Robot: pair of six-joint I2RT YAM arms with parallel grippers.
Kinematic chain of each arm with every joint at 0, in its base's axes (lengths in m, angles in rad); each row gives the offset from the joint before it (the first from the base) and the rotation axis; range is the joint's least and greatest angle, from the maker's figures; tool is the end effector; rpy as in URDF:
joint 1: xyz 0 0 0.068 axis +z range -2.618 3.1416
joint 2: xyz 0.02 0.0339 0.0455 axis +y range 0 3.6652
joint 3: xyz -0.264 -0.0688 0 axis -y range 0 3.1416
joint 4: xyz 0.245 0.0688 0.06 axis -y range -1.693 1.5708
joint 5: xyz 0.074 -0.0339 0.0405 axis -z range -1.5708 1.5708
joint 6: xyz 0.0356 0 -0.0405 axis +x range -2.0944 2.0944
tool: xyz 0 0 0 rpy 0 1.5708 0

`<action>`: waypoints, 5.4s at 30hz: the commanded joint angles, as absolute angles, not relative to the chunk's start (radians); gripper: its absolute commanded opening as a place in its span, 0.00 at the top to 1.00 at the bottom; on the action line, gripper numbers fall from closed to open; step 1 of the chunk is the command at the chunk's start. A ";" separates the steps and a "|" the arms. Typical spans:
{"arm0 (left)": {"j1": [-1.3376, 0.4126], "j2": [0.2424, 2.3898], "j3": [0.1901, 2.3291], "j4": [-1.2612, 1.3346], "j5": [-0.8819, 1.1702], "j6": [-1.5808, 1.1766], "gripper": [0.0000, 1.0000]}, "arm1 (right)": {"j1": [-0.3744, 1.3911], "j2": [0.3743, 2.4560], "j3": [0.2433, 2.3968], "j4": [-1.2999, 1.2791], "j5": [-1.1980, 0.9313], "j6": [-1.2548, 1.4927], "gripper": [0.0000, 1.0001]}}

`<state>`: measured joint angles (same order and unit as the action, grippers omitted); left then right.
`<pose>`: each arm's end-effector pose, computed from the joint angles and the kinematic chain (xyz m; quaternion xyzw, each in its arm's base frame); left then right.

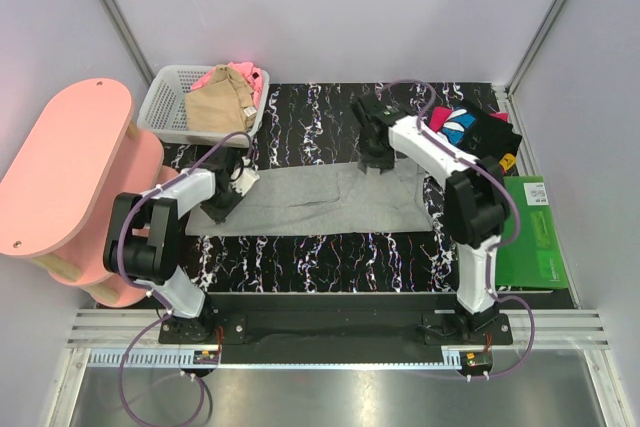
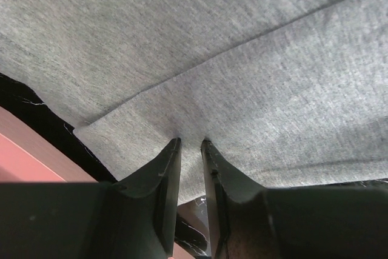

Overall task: Fold and stack the t-shirts
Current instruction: Fold the other side of the tshirt into a rectangle, then rotate the tshirt 45 degrees

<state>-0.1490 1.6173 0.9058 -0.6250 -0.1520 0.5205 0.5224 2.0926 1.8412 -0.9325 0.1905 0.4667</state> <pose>0.2800 -0.0366 0.1565 0.3170 0.9382 0.0956 0.1006 0.3889 0.2162 0.2386 -0.0089 0.9770 0.0087 0.2127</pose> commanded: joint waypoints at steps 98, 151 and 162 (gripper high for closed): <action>-0.561 1.594 1.290 -0.962 0.164 0.403 0.74 | 0.094 2.401 2.505 -0.914 -0.393 0.462 0.64; -0.462 1.369 1.631 -0.996 0.003 0.256 0.35 | 0.528 2.137 2.535 -0.950 0.036 0.235 0.14; -0.132 0.848 1.123 -0.890 0.003 0.236 0.18 | 1.132 1.819 1.655 -0.807 0.560 0.290 0.00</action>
